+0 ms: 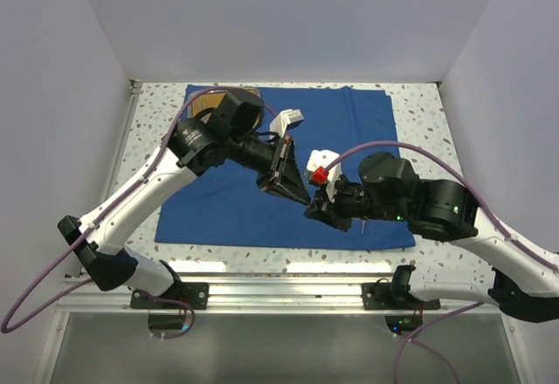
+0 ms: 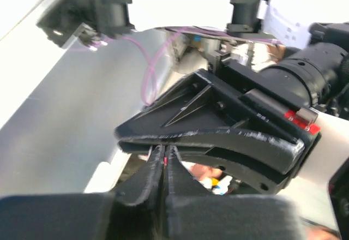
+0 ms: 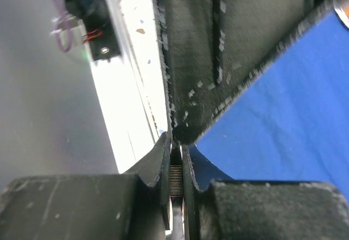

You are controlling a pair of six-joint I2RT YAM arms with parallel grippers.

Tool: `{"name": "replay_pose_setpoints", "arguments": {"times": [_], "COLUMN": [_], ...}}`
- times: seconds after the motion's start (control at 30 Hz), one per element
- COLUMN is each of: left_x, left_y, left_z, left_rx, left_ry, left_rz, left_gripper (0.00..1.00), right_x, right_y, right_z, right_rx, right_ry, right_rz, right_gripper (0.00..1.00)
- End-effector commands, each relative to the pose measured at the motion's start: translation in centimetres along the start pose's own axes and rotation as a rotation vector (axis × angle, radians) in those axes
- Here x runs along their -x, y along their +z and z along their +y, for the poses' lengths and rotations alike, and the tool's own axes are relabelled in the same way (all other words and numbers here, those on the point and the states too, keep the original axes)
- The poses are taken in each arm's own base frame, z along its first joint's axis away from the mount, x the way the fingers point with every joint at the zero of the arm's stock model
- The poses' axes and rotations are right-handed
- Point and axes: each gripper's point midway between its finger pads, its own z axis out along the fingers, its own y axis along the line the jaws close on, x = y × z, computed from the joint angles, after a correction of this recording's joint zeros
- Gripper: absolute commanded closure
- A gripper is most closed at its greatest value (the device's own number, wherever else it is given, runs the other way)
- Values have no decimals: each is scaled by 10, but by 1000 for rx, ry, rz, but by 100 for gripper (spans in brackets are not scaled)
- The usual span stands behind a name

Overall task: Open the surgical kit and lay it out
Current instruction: Place the medical item in the surgical kit.

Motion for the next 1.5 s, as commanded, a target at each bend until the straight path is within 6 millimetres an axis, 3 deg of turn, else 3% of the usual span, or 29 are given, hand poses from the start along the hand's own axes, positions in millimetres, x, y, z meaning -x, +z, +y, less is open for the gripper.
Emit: {"name": "replay_pose_setpoints", "arguments": {"times": [0.0, 0.03, 0.13, 0.2, 0.37, 0.5, 0.57, 0.6, 0.67, 0.7, 0.77, 0.8, 0.9, 1.03, 1.13, 1.23, 1.47], "left_x": [22, 31, 67, 97, 171, 202, 211, 213, 214, 216, 216, 217, 219, 223, 225, 224, 219], "left_y": [-14, -15, -15, -17, -31, -49, -62, -67, -77, -85, -93, -98, -108, -118, -129, -142, -156], "left_z": [38, 44, 66, 77, 101, 117, 125, 131, 142, 150, 166, 174, 190, 196, 200, 204, 214], "left_rx": [144, 177, 316, 406, 554, 604, 664, 698, 771, 821, 891, 915, 943, 919, 939, 966, 984], "left_ry": [31, 43, 78, 105, 97, 28, 33, 42, 53, 66, 63, 60, 51, 54, 58, 55, 39], "left_rz": [-71, -94, -168, -230, -425, -572, -640, -654, -677, -688, -689, -685, -687, -699, -702, -697, -702], "left_gripper": [89, 73, 50, 41, 42, 44, 44, 44, 44, 44, 44, 44, 45, 45, 46, 47, 47], "right_x": [-12, -15, -36, -49, -79, -119, -133, -152, -165, -194, -207, -226, -243, -256, -263, -284, -323], "right_y": [-27, -26, -26, -22, -28, -32, -28, -26, -6, -11, -5, -5, 5, 35, 45, 52, 43], "right_z": [-29, -33, -46, -53, -90, -119, -127, -134, -138, -153, -167, -175, -192, -216, -227, -228, -203], "right_rx": [-199, -232, -338, -388, -692, -991, -1071, -1110, -1040, -1093, -1083, -1110, -1119, -1117, -1142, -1160, -1160], "right_ry": [104, 125, 221, 256, 403, 492, 580, 633, 771, 856, 915, 962, 1012, 1035, 1045, 1050, 1060], "right_rz": [-24, -16, 31, 54, 83, 173, 173, 198, 179, 210, 194, 229, 248, 273, 291, 349, 442], "right_gripper": [100, 100, 100, 100, 100, 100, 100, 100, 100, 100, 100, 100, 100, 100, 100, 100, 100]}}
